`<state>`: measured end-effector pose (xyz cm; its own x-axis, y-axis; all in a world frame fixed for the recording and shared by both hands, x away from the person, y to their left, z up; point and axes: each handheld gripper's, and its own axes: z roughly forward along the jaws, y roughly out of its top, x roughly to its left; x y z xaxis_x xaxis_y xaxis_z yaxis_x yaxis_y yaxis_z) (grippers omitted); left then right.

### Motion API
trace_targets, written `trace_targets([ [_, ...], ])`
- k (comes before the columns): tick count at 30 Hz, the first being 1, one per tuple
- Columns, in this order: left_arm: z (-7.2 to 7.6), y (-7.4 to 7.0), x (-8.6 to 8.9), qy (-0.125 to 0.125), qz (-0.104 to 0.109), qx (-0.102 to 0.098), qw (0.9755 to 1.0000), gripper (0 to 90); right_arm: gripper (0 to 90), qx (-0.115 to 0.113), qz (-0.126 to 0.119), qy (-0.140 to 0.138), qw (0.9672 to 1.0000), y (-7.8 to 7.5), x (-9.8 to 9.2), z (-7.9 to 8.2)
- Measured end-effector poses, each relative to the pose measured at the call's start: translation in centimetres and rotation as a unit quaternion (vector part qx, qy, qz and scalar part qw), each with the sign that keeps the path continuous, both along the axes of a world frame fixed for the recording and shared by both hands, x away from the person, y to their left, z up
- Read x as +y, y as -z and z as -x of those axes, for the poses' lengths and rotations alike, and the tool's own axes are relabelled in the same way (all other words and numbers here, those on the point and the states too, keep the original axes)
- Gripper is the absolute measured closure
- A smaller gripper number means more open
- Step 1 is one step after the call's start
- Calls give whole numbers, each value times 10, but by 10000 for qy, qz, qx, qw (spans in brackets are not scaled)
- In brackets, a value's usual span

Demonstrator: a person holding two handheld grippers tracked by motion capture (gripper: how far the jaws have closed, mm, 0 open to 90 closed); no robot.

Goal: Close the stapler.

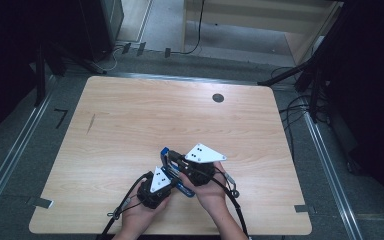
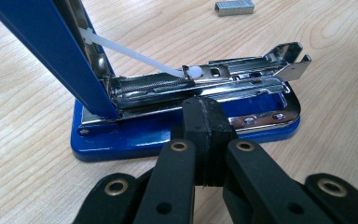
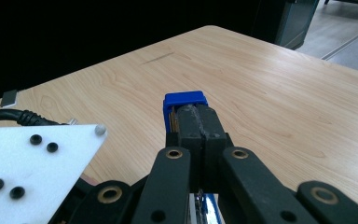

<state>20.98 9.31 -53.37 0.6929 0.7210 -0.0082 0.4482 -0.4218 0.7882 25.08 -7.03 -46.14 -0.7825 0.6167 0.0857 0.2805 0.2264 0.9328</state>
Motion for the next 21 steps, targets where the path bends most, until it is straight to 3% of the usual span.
trace_targets([
  [11,0,0,0,3,-8,-6,10000,900,900,-2,9,-37,10000,1,7,-6],
  [21,0,0,0,0,-7,10,10000,900,900,55,219,-106,9997,9,17,-11],
])
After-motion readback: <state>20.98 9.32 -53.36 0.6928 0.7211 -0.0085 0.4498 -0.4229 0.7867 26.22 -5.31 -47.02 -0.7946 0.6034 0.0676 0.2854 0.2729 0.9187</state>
